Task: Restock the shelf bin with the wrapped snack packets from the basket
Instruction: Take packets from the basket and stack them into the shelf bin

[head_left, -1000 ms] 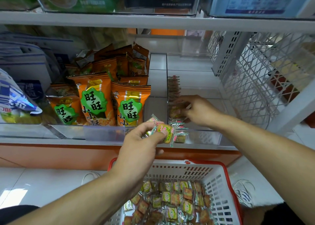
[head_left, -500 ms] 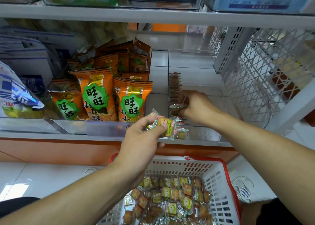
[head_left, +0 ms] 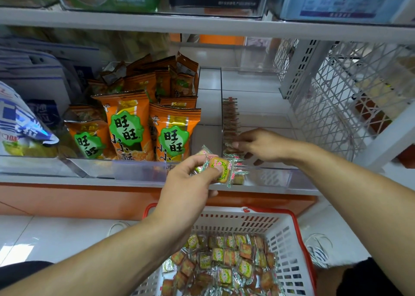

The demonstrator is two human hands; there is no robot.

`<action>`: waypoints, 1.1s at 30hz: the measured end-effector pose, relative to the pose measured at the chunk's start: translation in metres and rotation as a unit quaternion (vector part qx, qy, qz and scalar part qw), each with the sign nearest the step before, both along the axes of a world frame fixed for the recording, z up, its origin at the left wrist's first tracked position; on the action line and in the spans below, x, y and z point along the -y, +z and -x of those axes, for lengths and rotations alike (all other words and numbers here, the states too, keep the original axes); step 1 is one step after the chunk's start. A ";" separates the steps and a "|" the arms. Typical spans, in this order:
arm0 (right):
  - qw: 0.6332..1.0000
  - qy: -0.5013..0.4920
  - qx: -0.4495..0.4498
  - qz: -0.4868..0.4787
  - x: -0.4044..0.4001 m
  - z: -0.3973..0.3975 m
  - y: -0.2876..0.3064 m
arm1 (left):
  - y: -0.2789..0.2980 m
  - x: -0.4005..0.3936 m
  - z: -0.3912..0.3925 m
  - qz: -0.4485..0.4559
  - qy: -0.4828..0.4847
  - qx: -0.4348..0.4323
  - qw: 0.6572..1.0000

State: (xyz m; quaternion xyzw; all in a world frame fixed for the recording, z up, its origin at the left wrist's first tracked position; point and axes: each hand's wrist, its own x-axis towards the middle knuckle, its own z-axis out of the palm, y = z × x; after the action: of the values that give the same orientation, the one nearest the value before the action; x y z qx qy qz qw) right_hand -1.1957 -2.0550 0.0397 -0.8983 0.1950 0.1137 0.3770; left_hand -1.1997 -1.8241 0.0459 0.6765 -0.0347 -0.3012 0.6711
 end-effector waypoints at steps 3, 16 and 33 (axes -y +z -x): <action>0.995 -0.083 0.041 -0.047 -0.005 -0.003 -0.006 | -0.001 0.001 0.000 0.001 -0.002 -0.004 1.000; 0.987 -0.139 -0.004 -0.081 -0.002 -0.021 -0.017 | -0.006 0.008 -0.002 -0.009 -0.026 -0.009 1.000; 0.976 0.037 0.174 -0.130 -0.036 0.048 0.052 | -0.004 -0.006 0.007 0.055 -0.033 0.035 0.997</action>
State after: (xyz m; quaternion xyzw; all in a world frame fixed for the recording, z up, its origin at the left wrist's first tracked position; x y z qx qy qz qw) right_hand -1.2438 -2.0187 0.0914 -0.8542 0.0771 -0.0060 0.5142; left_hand -1.2064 -1.8177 0.0421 0.6476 -0.0971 -0.2968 0.6950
